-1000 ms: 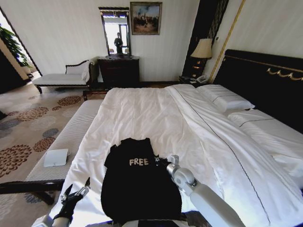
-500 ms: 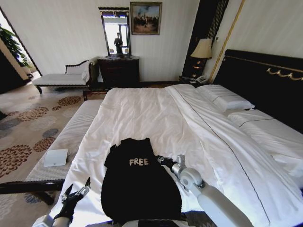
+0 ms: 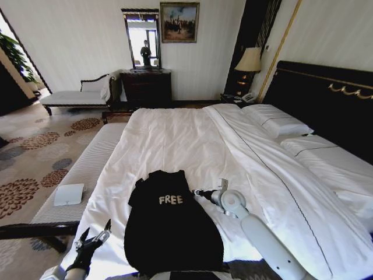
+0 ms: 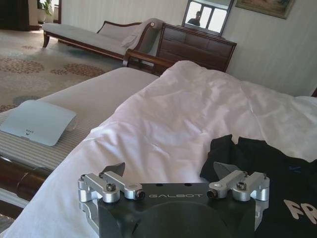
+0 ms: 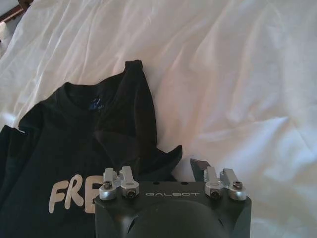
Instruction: Fold the clothes on the bed.
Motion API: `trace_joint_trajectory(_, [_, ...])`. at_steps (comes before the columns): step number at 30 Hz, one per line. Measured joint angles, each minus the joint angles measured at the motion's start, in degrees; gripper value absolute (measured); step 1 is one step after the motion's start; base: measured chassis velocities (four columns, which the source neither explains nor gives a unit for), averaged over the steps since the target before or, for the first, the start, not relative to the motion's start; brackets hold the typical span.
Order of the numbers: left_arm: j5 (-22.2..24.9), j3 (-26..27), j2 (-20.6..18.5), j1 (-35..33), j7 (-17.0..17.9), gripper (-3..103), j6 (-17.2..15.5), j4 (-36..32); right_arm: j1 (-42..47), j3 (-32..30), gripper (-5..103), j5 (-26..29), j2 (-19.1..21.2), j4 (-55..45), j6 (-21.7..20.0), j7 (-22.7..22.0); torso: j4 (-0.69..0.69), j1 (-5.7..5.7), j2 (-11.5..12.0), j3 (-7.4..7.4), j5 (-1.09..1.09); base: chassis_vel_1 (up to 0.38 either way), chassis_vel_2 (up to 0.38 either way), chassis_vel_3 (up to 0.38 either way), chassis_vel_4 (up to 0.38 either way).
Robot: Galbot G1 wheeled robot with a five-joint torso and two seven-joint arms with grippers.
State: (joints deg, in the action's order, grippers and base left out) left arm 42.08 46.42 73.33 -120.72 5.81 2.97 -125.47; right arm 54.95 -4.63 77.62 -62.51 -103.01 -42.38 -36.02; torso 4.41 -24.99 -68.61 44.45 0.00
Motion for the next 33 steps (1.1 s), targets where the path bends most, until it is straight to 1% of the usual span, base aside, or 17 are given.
trace_joint_trajectory(3, [0.06, 0.11, 0.0, -0.01, -0.01, 100, 0.02, 0.07, -0.18, 0.48, 60, -0.53, -0.29, 0.72, -0.09, -0.11, 0.0, 0.0, 0.0, 0.0, 0.0, 0.0, 0.0, 0.0, 0.0])
trace_joint_trajectory(4, [0.11, 0.19, 0.0, -0.02, -0.02, 100, 0.06, 0.18, -0.27, 0.64, 72, -0.58, -0.36, 1.02, -0.1, -0.13, 0.0, 0.0, 0.0, 0.0, 0.0, 0.0, 0.0, 0.0, 0.0])
trace_joint_trajectory(6, [0.32, 0.34, -0.06, -0.03, -0.03, 100, 0.15, 0.42, -0.41, 0.85, 86, -0.38, -0.45, 1.27, -0.1, -0.14, 0.01, 0.0, 0.0, 0.0, 0.0, 0.0, 0.0, 0.0, 0.0])
trace_joint_trajectory(7, [0.32, 0.34, -0.06, -0.03, -0.03, 100, 0.15, 0.42, -0.41, 0.85, 86, -0.38, -0.45, 1.27, -0.1, -0.14, 0.01, 0.0, 0.0, 0.0, 0.0, 0.0, 0.0, 0.0, 0.0])
trace_joint_trajectory(8, [0.42, 0.38, -0.13, -0.03, -0.04, 100, 0.19, 0.56, -0.5, 0.98, 83, -0.11, -0.57, 1.32, -0.1, -0.14, 0.0, 0.0, 0.0, 0.0, 0.0, 0.0, 0.0, 0.0, 0.0])
trace_joint_trajectory(9, [0.52, 0.41, -0.19, 0.05, -0.03, 100, 0.2, 0.6, -0.58, 1.17, 67, 0.36, -0.91, 1.34, -0.09, -0.16, 0.0, 0.0, 0.0, 0.0, -0.01, 0.0, 0.0, 0.0, 0.0])
trace_joint_trajectory(11, [0.57, 0.44, -0.21, 0.1, -0.03, 100, 0.2, 0.6, -0.57, 1.23, 67, 0.47, -0.97, 1.34, -0.07, -0.18, 0.0, 0.0, 0.0, 0.0, -0.01, 0.0, 0.0, 0.0, 0.0])
trace_joint_trajectory(14, [0.78, 0.54, -0.39, 0.2, -0.01, 100, 0.2, 0.6, -0.43, 1.33, 51, 0.52, -1.07, 1.3, -0.01, -0.17, 0.0, 0.0, 0.0, 0.0, 0.0, 0.0, 0.0, 0.0, 0.0])
trace_joint_trajectory(15, [0.78, 0.54, -0.39, 0.2, -0.01, 100, 0.2, 0.6, -0.43, 1.33, 51, 0.52, -1.07, 1.3, -0.01, -0.17, 0.0, 0.0, 0.0, 0.0, 0.0, 0.0, 0.0, 0.0, 0.0])
trace_joint_trajectory(17, [0.84, 0.56, -0.49, 0.2, -0.01, 100, 0.18, 0.6, -0.23, 1.36, 41, 0.5, -1.05, 1.18, 0.03, -0.12, 0.0, 0.0, 0.0, 0.0, 0.0, 0.0, 0.0, 0.0, 0.0])
trace_joint_trajectory(19, [0.92, 0.58, -0.58, 0.21, 0.0, 100, 0.16, 0.6, -0.01, 1.37, 35, 0.38, -1.01, 1.08, 0.07, -0.09, 0.0, 0.0, 0.0, 0.0, 0.0, 0.0, 0.0, 0.0, 0.0])
trace_joint_trajectory(20, [0.92, 0.58, -0.58, 0.21, 0.0, 100, 0.16, 0.6, -0.01, 1.37, 35, 0.38, -1.01, 1.08, 0.07, -0.09, 0.0, 0.0, 0.0, 0.0, 0.0, 0.0, 0.0, 0.0, 0.0])
trace_joint_trajectory(24, [0.95, 0.56, -0.76, 0.25, 0.03, 100, 0.12, 0.6, 0.14, 1.37, 14, 0.19, -0.85, 0.76, 0.13, 0.01, 0.0, 0.0, 0.0, 0.0, 0.0, 0.0, 0.0, 0.0, 0.0])
trace_joint_trajectory(26, [0.95, 0.55, -0.78, 0.27, 0.04, 100, 0.09, 0.6, 0.17, 1.36, 14, 0.11, -0.77, 0.64, 0.14, 0.08, 0.0, 0.0, 0.0, 0.0, 0.0, 0.0, 0.0, 0.0, 0.0])
trace_joint_trajectory(28, [0.94, 0.51, -0.81, 0.29, 0.05, 100, 0.06, 0.58, 0.29, 1.3, 3, -0.79, -0.58, 0.42, 0.15, 0.81, 0.0, 0.0, 0.0, 0.0, 0.0, 0.0, 0.0, 0.0, 0.0])
trace_joint_trajectory(29, [0.92, 0.48, -0.84, 0.29, 0.05, 100, 0.06, 0.55, 0.37, 1.27, 2, -1.61, -0.45, 0.32, 0.16, 1.57, 0.0, 0.0, 0.0, 0.0, 0.0, 0.0, 0.0, 0.0, 0.0])
trace_joint_trajectory(33, [0.73, 0.4, -0.91, 0.35, 0.05, 100, 0.06, 0.38, 0.66, 1.08, 0, -4.24, -0.19, -0.05, 0.29, 3.62, 0.0, 0.0, 0.0, 0.0, 0.0, 0.0, 0.0, 0.0, 0.0])
